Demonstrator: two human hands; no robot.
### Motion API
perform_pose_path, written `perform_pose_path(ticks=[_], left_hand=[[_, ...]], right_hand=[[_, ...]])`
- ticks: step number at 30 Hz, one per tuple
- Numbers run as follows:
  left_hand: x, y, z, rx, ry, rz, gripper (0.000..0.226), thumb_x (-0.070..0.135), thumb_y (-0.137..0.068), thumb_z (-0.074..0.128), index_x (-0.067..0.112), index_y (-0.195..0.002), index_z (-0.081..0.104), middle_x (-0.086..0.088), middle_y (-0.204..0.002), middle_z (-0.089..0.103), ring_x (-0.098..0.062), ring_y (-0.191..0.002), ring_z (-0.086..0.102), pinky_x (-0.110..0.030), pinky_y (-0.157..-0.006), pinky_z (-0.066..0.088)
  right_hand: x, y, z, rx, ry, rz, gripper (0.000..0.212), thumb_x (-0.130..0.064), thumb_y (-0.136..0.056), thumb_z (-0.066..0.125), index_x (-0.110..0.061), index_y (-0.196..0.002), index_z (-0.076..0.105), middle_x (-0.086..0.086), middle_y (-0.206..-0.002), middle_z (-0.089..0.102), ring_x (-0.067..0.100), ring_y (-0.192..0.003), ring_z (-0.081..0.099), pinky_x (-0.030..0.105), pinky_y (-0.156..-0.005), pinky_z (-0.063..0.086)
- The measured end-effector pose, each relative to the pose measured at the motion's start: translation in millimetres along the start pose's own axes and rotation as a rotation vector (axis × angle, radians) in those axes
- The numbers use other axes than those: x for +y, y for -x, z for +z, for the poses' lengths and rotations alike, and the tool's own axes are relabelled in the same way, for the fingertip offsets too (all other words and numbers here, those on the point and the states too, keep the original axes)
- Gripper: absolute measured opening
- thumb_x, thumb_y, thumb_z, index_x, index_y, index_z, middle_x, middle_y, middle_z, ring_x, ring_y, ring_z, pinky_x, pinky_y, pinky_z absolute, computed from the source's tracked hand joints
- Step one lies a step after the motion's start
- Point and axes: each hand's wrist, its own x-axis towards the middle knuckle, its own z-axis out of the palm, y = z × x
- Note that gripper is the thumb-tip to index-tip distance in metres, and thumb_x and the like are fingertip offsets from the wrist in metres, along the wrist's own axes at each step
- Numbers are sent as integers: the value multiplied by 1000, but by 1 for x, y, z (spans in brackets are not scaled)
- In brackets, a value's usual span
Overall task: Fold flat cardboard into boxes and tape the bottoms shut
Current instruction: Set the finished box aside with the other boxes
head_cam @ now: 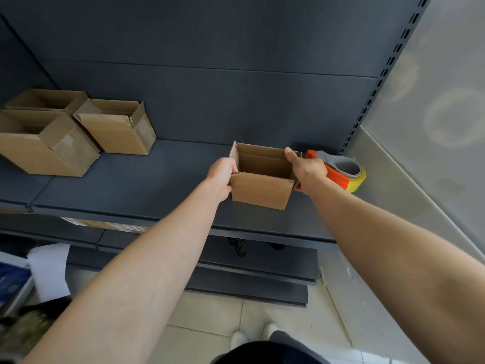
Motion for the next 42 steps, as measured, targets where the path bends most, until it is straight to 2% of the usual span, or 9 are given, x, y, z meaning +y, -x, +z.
perform_pose_path(ticks=[4, 10, 13, 15, 17, 25, 32, 37, 42], left_hand=[[-2, 3, -1, 24, 57, 7, 16, -4, -74, 39, 9, -81, 46, -10, -102, 44, -27, -90, 44, -37, -79, 45], [1, -5, -12, 68, 39, 24, 18, -5, -78, 36, 11, -78, 42, -11, -104, 41, -27, -95, 41, -42, -99, 41], [4, -10, -22, 93, -33, 47, 16, 1, -82, 38, 12, -91, 46, -3, -91, 42, -25, -96, 42, -38, -89, 41], [9, -17, -33, 123, -30, 84, 12, 8, -85, 44, 14, -93, 50, -6, -101, 48, -25, -99, 47, -35, -90, 40], [15, -24, -49, 141, -21, 105, 28, 20, -91, 50, 14, -118, 52, -5, -115, 51, -24, -109, 51, -40, -101, 42], [58, -50, -152, 280, -17, 154, 68, 25, -90, 58, 19, -149, 24, -5, -144, 41, -27, -124, 46, -45, -106, 40], [102, -80, -265, 423, 56, 205, 51, 29, -92, 54, 12, -138, 40, -9, -133, 50, -26, -113, 49, -41, -102, 42], [114, -100, -313, 421, 43, 229, 43, 25, -92, 55, 14, -132, 46, -7, -129, 52, -23, -105, 47, -33, -92, 40], [112, -118, -335, 357, 72, 186, 46, 23, -90, 57, 19, -134, 42, -5, -134, 51, -24, -119, 48, -41, -107, 37]], right_hand=[[-6, -3, 1, -58, 17, 2, 55, -63, -78, 64, -15, -90, 42, 1, -78, 49, 20, -64, 48, 36, -75, 53], [-17, -8, 19, -118, 56, -52, 57, -63, -78, 64, -13, -100, 48, 2, -84, 54, 20, -68, 53, 38, -81, 57], [-25, -2, 37, -140, 95, -71, 54, -61, -83, 59, -11, -102, 48, 1, -79, 51, 17, -65, 52, 37, -82, 56], [-34, 3, 51, -148, 114, -100, 56, -61, -85, 56, -10, -106, 52, 1, -79, 51, 18, -67, 54, 38, -82, 57], [-44, 8, 68, -171, 104, -111, 59, -64, -84, 54, -10, -108, 53, 2, -81, 53, 19, -71, 57, 40, -82, 57], [-86, 55, 177, -286, 71, -82, 70, -66, -89, 38, -9, -127, 50, 7, -105, 56, 27, -93, 58, 46, -91, 52], [-113, 97, 289, -481, -72, 9, 69, -66, -90, 35, -17, -137, 45, 10, -129, 56, 37, -112, 57, 54, -90, 51], [-114, 107, 337, -590, -199, 46, 58, -61, -93, 36, -18, -127, 53, 8, -116, 65, 28, -103, 64, 50, -87, 54], [-112, 108, 370, -619, -200, 26, 66, -66, -89, 41, -19, -136, 48, 6, -133, 57, 29, -113, 59, 48, -93, 51]])
